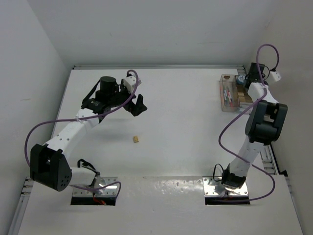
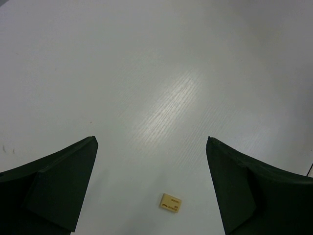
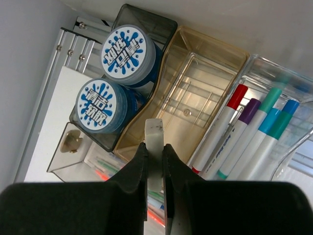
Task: Sort the stationery into containers
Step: Place the stationery in the storage box.
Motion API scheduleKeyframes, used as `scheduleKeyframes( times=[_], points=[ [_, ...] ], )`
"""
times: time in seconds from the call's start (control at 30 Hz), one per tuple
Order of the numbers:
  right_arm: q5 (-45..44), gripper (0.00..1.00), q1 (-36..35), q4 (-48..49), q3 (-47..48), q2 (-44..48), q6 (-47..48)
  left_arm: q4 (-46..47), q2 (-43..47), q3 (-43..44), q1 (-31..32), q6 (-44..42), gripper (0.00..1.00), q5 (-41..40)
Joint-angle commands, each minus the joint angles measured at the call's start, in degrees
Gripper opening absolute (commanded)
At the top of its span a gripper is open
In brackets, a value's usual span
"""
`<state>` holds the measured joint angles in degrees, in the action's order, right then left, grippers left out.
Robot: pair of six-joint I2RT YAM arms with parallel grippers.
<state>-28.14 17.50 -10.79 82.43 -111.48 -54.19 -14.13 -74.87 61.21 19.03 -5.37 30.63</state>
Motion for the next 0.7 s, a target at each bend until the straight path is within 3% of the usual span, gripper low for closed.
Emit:
scheduleKeyframes(
  times=[0.0, 0.1, 0.13, 0.27, 0.5, 0.67],
  points=[
    [-0.42, 0.10, -0.01, 3.75, 2.20, -1.54, 1.28, 0.07, 0.34, 1.28, -0.57, 0.36, 1.00, -0.30],
    [-0.25, 0.20, -0.01, 5.07, 2.21, -2.25, 2.25, -0.90, -0.01, 1.98, -0.74, 0.00, 1.00, -1.71],
    [0.01, 0.33, 0.08, 5.42, 2.03, -2.60, 2.60, -0.72, 0.08, 2.07, -0.75, 0.00, 1.00, -2.06],
    [2.21, 0.49, 0.17, 6.13, 2.56, -2.43, 3.31, -0.20, -0.10, 1.90, -0.92, 0.71, 1.00, -3.21],
    [8.71, 0.49, -0.18, 3.14, 2.30, 1.08, 2.86, -3.96, -2.82, 4.79, -2.32, -0.26, 1.00, -4.18],
    [14.51, 0.48, -1.94, 0.94, -0.77, 8.02, 6.28, -11.17, -4.14, 6.12, -2.77, -8.15, 1.00, -5.93]
  ],
)
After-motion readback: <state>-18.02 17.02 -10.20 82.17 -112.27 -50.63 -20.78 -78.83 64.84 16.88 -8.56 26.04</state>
